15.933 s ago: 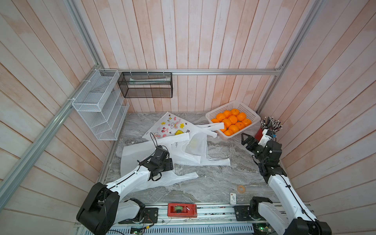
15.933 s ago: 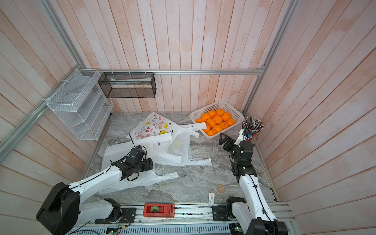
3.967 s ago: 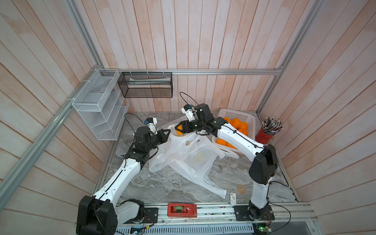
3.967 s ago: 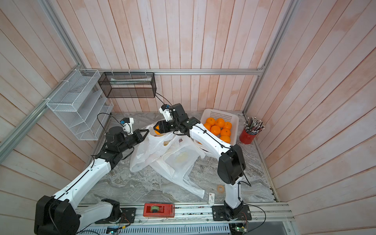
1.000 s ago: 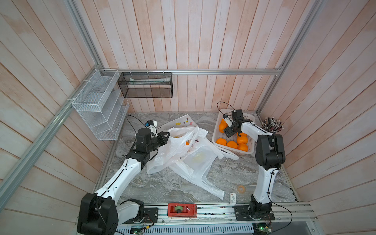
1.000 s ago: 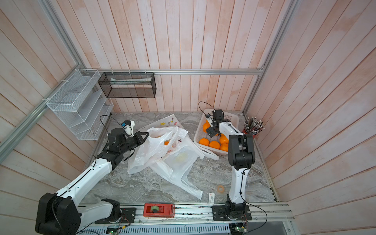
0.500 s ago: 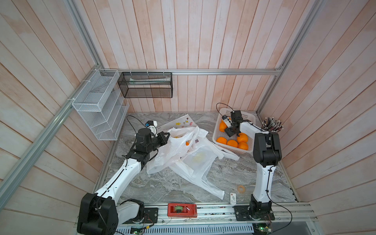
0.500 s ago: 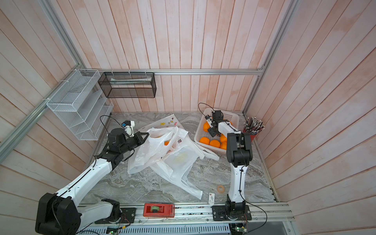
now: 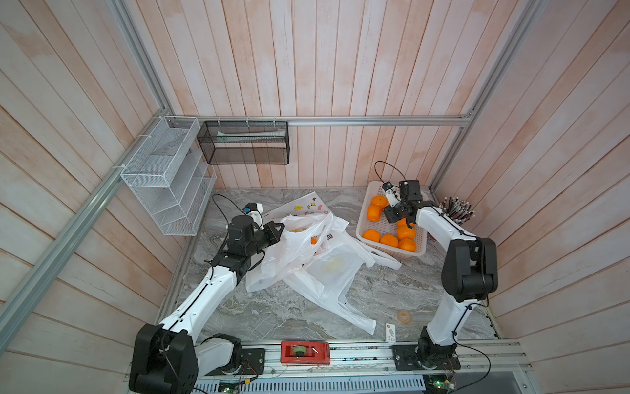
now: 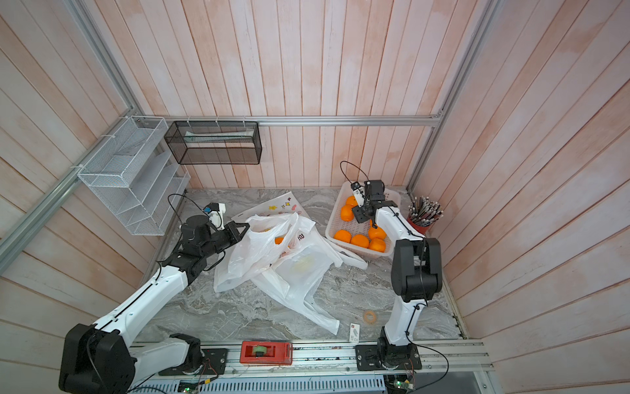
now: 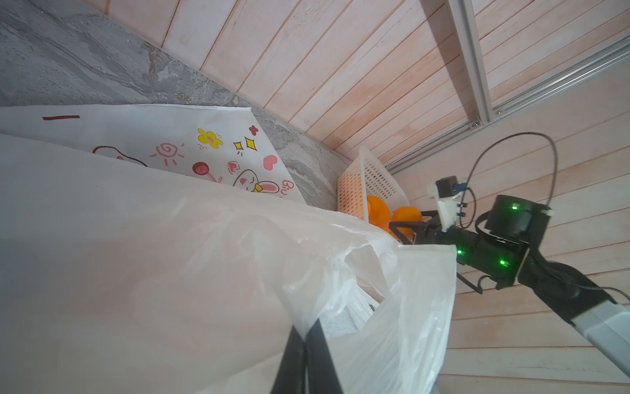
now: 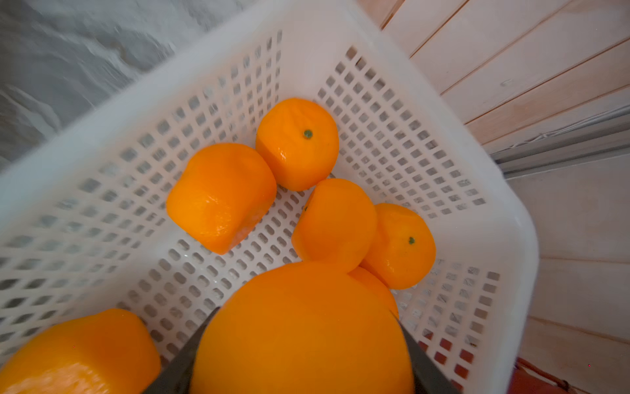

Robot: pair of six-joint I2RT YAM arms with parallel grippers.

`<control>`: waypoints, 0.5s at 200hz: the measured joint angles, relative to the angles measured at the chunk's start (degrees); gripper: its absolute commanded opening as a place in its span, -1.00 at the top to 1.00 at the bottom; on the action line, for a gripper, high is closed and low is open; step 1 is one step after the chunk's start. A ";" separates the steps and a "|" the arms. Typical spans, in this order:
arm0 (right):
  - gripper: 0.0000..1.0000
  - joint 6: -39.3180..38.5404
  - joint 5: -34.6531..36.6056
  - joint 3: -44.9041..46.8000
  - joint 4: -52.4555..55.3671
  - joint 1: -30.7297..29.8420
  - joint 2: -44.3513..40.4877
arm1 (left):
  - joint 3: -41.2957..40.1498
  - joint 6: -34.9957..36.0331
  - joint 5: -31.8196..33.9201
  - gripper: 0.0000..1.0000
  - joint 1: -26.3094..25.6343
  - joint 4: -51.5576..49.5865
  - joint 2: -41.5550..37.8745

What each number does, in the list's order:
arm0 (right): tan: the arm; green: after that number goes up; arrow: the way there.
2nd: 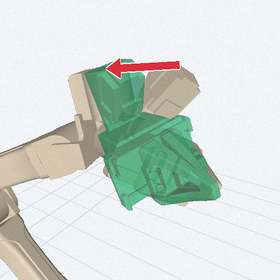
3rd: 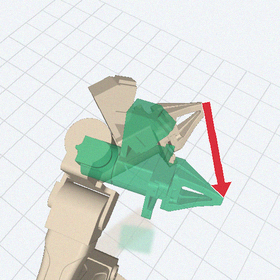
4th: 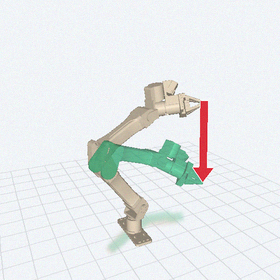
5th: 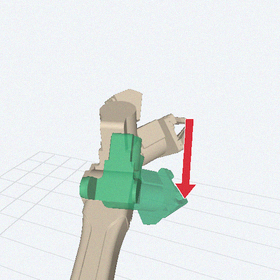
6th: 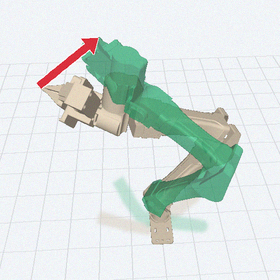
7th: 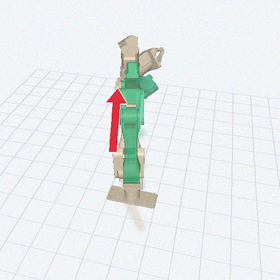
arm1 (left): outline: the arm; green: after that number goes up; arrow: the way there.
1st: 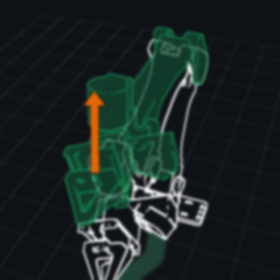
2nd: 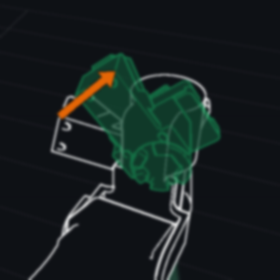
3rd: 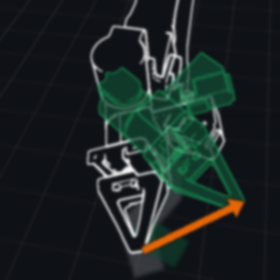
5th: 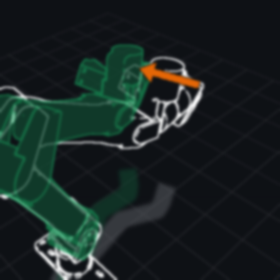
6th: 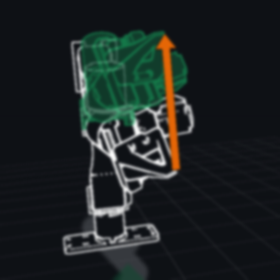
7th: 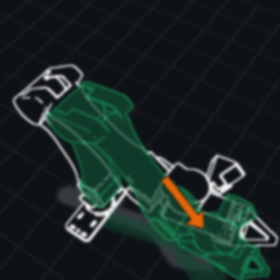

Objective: Place the oranges into plastic bags & tie knots
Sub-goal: Pick up the orange from the basket, then place the orange in the plastic bag.

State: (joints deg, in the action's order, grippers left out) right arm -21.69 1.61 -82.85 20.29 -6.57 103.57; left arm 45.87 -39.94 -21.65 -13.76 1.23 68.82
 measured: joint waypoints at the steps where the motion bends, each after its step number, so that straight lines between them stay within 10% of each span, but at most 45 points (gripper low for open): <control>1: -0.08 0.15 -0.17 0.02 0.00 0.00 -0.22 | 0.00 0.02 -0.02 1.00 0.00 0.00 0.00; 55: -0.11 15.58 -18.45 4.42 -4.17 -1.57 -15.50 | 0.00 0.96 -0.83 1.00 0.11 0.00 0.00; 100: -0.16 24.81 -28.15 5.97 -11.10 -14.75 -19.32 | 0.00 1.20 -1.99 1.00 0.11 0.00 0.00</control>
State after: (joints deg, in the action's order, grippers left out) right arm 3.11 -26.55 -76.88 9.19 -21.32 84.25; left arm 45.87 -38.74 -23.64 -13.65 1.23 68.82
